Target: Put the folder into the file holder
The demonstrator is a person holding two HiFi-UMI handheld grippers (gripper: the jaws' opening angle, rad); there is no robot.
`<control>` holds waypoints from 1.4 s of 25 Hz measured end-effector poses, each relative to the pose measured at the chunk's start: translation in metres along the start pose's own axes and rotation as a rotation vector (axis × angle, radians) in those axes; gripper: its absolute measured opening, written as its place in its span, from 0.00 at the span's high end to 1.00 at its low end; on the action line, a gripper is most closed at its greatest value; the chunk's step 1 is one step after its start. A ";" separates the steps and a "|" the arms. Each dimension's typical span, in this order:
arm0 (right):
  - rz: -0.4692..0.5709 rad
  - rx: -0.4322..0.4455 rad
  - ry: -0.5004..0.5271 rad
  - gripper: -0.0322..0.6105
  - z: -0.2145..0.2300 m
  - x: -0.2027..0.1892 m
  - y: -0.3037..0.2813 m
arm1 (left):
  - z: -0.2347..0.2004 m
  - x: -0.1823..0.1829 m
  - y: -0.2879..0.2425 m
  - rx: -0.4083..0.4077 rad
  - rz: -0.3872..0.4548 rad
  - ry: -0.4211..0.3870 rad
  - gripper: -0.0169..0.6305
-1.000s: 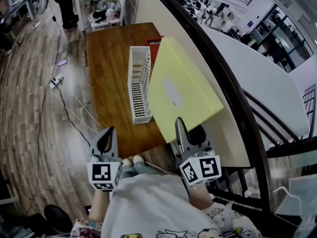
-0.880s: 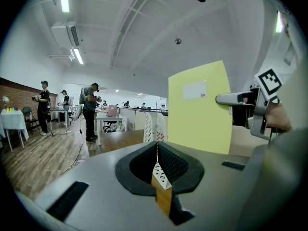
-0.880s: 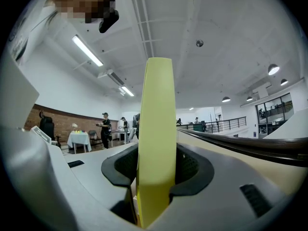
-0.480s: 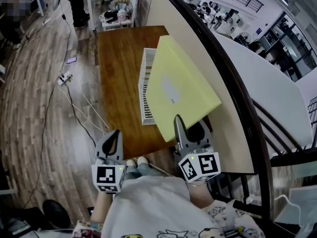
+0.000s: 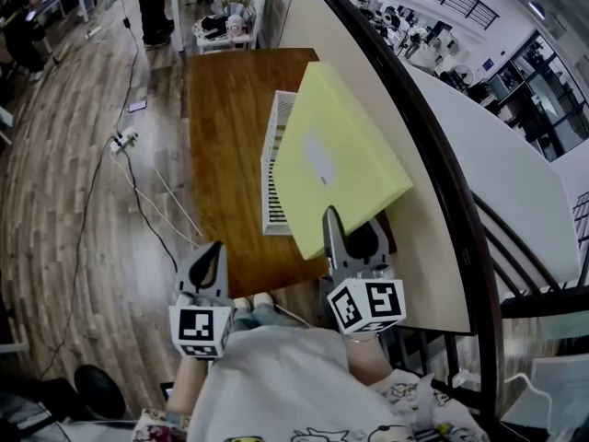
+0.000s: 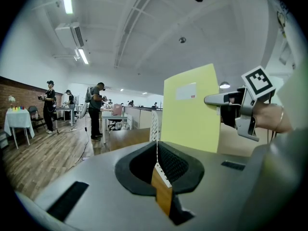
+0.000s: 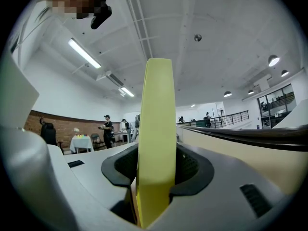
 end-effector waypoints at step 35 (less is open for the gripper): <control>0.028 -0.148 -0.039 0.68 0.007 -0.041 -0.083 | -0.009 -0.016 -0.029 -0.019 -0.048 0.039 0.97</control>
Point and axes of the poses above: the fingertips, and each gripper's own axes: y backward along the fingers, z to its right, x out of its top, the point moved 3 cm from there along y, backward along the fingers, and after that the axes turned 15 degrees about z, right-handed, at the moved point
